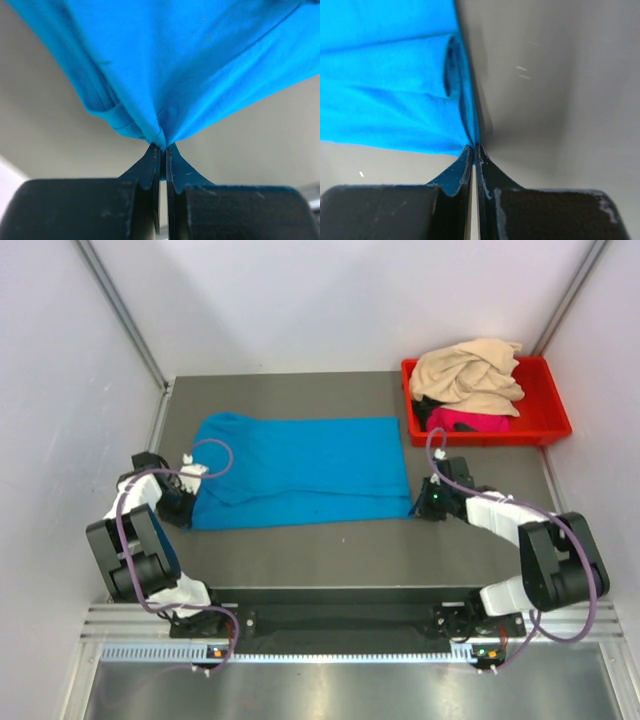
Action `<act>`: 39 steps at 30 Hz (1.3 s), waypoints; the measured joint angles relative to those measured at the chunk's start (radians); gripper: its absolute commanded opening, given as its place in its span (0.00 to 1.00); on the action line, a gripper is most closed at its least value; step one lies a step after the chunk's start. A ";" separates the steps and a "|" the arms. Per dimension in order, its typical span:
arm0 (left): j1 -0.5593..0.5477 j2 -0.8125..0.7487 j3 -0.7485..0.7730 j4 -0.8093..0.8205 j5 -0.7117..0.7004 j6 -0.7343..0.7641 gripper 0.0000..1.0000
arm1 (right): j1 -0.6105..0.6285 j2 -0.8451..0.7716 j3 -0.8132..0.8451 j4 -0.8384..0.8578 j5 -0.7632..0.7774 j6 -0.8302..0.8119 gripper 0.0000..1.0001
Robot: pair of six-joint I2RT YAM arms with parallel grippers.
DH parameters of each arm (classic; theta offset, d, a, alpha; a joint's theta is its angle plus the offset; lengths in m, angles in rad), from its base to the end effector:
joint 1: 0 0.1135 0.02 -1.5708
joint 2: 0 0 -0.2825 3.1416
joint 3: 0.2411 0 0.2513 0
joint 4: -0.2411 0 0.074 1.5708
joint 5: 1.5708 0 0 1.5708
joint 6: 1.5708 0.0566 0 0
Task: Fold and stack the t-shirts
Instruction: Fold the tshirt
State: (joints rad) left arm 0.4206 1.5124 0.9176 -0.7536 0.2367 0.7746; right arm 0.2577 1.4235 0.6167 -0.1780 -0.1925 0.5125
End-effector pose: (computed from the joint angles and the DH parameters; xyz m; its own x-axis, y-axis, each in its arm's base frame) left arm 0.2498 0.0972 0.1826 -0.8809 0.3508 -0.3176 0.3728 0.9279 -0.0092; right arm 0.2509 0.0773 0.1503 -0.8750 0.2671 -0.4038 0.0879 0.9078 0.4101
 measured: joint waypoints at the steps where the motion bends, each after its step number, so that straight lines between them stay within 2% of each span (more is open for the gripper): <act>1: 0.000 -0.007 -0.019 -0.020 0.000 0.013 0.00 | -0.016 -0.017 -0.014 -0.004 0.000 -0.001 0.00; 2: 0.000 -0.013 -0.035 -0.038 -0.001 0.023 0.02 | -0.032 -0.034 -0.026 -0.011 0.002 -0.005 0.00; 4: -0.001 -0.027 -0.065 -0.082 0.004 0.051 0.18 | -0.054 -0.063 -0.041 -0.029 0.014 -0.012 0.00; 5: -0.001 -0.033 -0.071 -0.098 0.009 0.064 0.47 | -0.061 -0.076 -0.048 -0.037 0.021 -0.015 0.16; 6: -0.001 -0.040 -0.075 -0.118 0.014 0.083 0.57 | -0.066 -0.090 -0.055 -0.049 0.027 -0.016 0.29; 8: -0.002 -0.051 -0.076 -0.143 0.014 0.093 0.66 | -0.069 -0.121 -0.058 -0.075 0.039 -0.026 0.49; 11: -0.001 -0.058 -0.069 -0.150 0.004 0.092 0.66 | -0.061 -0.162 -0.042 -0.145 0.087 -0.045 0.55; 14: 0.007 -0.070 -0.024 -0.142 -0.010 0.072 0.64 | 0.002 -0.218 0.009 -0.234 0.191 -0.064 0.56; 17: 0.012 -0.095 0.044 -0.096 0.016 0.033 0.62 | 0.170 -0.258 0.092 -0.206 0.262 -0.126 0.55; 21: 0.013 -0.083 0.123 -0.051 0.126 -0.057 0.62 | 0.437 -0.201 0.198 -0.009 0.258 -0.275 0.52; 25: 0.013 -0.013 0.167 0.005 0.212 -0.192 0.62 | 0.626 -0.002 0.317 0.181 0.203 -0.438 0.50; 29: 0.011 0.065 0.167 0.056 0.231 -0.307 0.62 | 0.739 0.256 0.505 0.273 0.145 -0.573 0.46; 35: -0.016 0.134 0.167 0.102 0.200 -0.392 0.63 | 0.845 0.630 0.892 0.274 0.071 -0.674 0.41; 39: -0.035 0.175 0.170 0.146 0.160 -0.433 0.61 | 0.867 0.787 1.075 0.229 0.053 -0.705 0.40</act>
State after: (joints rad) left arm 0.3851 1.6875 1.0874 -0.6071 0.3969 0.3420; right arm 1.1244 2.2105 1.6920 0.0513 -0.1394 -0.1921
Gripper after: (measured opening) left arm 0.616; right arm 0.406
